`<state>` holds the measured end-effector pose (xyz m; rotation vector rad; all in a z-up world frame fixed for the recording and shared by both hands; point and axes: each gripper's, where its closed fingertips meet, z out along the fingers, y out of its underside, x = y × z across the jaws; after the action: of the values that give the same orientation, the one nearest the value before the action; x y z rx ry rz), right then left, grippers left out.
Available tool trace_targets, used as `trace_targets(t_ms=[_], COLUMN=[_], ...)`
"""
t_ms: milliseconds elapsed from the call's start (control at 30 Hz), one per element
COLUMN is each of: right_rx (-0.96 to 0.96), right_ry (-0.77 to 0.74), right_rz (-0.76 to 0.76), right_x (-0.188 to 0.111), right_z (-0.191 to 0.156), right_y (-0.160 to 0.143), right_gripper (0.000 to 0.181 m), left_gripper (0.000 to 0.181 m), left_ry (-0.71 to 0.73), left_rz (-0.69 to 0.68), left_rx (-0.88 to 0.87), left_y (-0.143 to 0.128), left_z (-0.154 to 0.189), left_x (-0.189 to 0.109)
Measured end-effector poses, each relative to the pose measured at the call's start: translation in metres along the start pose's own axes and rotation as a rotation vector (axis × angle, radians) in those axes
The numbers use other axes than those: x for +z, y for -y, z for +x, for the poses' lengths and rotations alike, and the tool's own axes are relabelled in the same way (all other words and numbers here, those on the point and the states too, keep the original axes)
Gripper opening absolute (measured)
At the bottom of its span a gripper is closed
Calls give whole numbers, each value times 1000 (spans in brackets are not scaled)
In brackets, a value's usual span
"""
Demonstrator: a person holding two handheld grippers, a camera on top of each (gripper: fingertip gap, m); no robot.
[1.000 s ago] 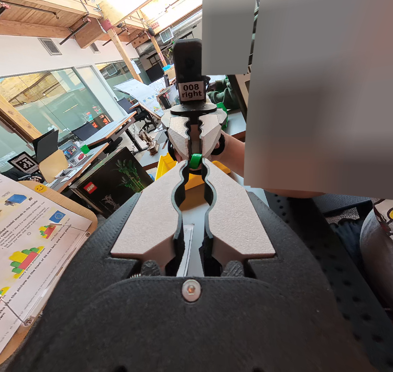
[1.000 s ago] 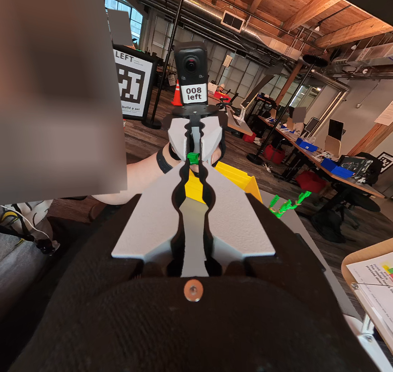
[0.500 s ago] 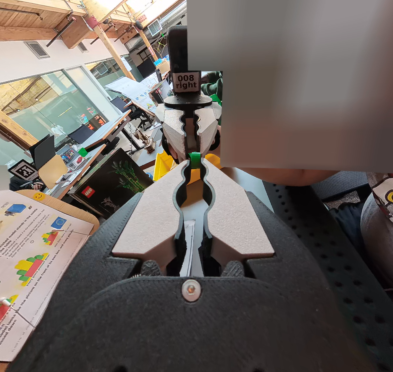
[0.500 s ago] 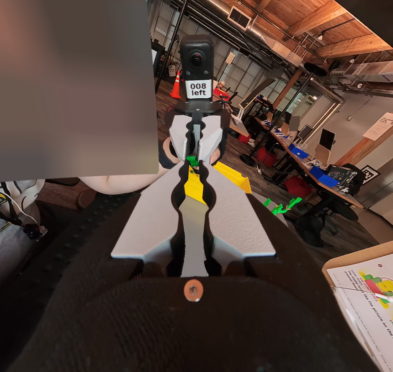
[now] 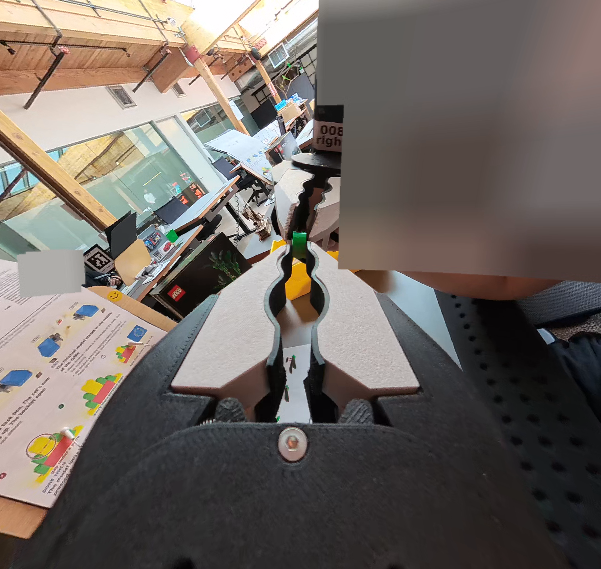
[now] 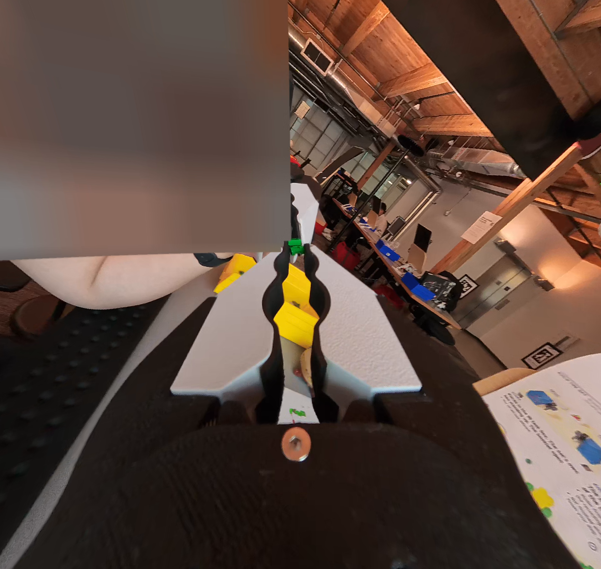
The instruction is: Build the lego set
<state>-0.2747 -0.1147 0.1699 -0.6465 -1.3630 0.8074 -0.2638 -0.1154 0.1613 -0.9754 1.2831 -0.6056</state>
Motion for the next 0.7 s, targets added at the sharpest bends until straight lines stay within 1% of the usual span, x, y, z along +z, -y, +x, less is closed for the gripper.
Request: trace_targets(t_ms=[33,233,333,433,533,600,633,700], right_rx=[-11,-13,-3,-46,-227,-372,-424,-476], right_ry=[-7,-35,-25,-38,-78,-107,-112,-107], right_rz=[-4,-3,-17,-60,-173,-295,-345,-391], right_x=[1,3,2,-3,-7,-8,-7,-3], right_z=[0,4,3,5,4,4,4,1], right_y=[0,0,-2,-7,-19,-34,-40,-48], right_gripper=[8,8,8,23,27,29,29,30], left_gripper=[6,6,6,6,6,6,6,6], left_ry=[3,15,-9,-65,-133,-185,-203,-237], left_rz=[-1,8,8,7,6,-15,-34,-77], left_rx=[-2,-25,-80,-220,-416,-544,-600,-680], left_y=[0,1,-1,-6,-16,-25,-31,-42], left_z=[-1,-4,-5,-5,-9,-9,-9,-7], left_x=[0,-2,-2,0,2,3,4,7])
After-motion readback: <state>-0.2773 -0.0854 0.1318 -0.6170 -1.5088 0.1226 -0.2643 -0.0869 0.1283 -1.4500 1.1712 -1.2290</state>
